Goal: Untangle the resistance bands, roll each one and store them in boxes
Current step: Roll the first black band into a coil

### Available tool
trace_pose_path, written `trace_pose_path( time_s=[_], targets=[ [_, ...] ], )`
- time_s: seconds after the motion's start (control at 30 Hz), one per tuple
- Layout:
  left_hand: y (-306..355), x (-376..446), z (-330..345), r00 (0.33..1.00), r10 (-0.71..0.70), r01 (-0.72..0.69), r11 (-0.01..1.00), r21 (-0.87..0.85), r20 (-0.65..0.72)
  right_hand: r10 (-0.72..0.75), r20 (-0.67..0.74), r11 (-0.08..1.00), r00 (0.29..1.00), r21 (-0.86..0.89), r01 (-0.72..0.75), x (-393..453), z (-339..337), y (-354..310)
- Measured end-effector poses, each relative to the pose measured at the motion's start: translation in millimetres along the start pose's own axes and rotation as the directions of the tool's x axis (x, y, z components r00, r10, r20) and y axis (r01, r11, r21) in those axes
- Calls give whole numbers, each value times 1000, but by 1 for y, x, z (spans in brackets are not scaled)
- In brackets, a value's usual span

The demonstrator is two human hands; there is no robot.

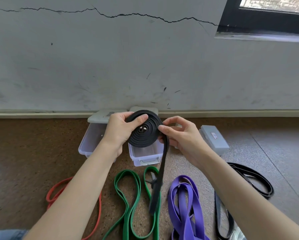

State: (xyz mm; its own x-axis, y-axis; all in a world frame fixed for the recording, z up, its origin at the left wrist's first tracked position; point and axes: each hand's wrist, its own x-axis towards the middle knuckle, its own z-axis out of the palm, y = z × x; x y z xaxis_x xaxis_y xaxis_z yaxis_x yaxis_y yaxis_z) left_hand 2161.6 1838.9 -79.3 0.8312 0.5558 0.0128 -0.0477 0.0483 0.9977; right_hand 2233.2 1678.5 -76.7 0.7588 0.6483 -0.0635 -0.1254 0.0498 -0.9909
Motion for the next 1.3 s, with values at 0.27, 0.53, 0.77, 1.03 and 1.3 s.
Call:
trace_pose_path(
  time_s=[0.27,0.53,0.77,1.03,1.3],
  targets=[
    [3,1,23,933,10,-75,983,-167,-361,-62,-77,998,995,12,63,-1,24,23],
    [-2,-4,12,988,19,-40,990,-136,-154,-33,-145,999,989,13,35,-1,19,19],
    [4,2,-3,994,-37,24,992,121,103,-172,11,964,985,-206,171,3,11,0],
    [12,12,-1,947,-137,53,958,-282,-289,-93,105,969,990,-221,114,2,18,11],
    [0,0,24,882,-269,46,865,-499,-386,-147,-3,989,989,-28,147,2,31,25]
  ],
)
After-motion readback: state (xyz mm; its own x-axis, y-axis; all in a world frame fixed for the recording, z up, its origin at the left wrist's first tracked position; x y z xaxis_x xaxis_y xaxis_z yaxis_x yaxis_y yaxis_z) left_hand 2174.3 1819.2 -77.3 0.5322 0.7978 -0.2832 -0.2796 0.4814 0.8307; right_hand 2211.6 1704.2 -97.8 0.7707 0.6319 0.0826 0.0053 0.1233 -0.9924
